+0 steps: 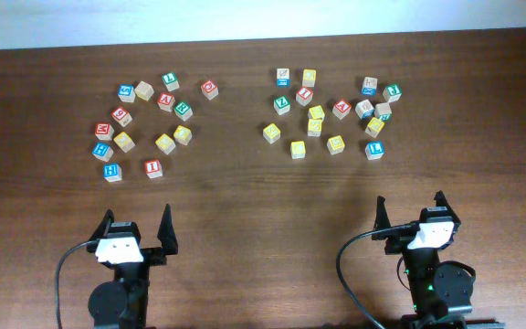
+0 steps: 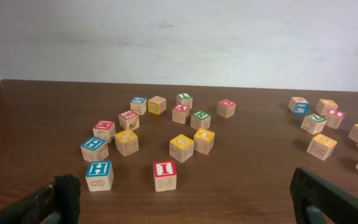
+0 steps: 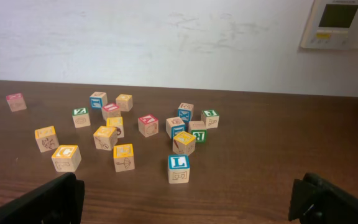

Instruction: Spell out ICRA

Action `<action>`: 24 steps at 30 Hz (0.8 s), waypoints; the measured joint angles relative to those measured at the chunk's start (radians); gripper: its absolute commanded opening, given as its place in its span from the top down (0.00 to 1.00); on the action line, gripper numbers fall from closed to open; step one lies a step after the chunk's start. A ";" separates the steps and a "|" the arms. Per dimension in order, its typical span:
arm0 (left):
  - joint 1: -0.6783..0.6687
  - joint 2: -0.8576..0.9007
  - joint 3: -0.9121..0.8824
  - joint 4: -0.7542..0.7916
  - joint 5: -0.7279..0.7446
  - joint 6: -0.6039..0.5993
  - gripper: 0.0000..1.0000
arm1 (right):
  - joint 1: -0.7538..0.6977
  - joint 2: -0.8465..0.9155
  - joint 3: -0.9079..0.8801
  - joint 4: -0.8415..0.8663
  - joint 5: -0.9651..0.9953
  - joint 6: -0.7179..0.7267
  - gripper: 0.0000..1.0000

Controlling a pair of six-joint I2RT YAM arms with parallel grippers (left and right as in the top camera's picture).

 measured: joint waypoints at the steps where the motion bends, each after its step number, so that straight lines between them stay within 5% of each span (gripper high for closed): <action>1: 0.000 0.000 0.000 0.000 0.000 0.000 0.01 | 0.000 0.000 0.000 0.000 0.000 0.000 0.02; 10: 0.000 0.000 0.000 0.006 0.038 -0.032 0.01 | 0.000 0.000 0.000 0.000 0.000 0.001 0.02; 16: -0.007 0.000 -0.006 0.111 0.656 -0.360 0.01 | 0.000 0.000 0.000 0.000 0.000 0.000 0.02; 20: -0.008 -0.005 0.013 0.573 0.711 -0.489 0.01 | 0.000 0.000 0.000 0.000 0.000 0.000 0.02; 24: -0.008 0.050 0.202 0.407 0.617 -0.473 0.01 | 0.000 0.000 0.000 0.000 0.000 0.000 0.02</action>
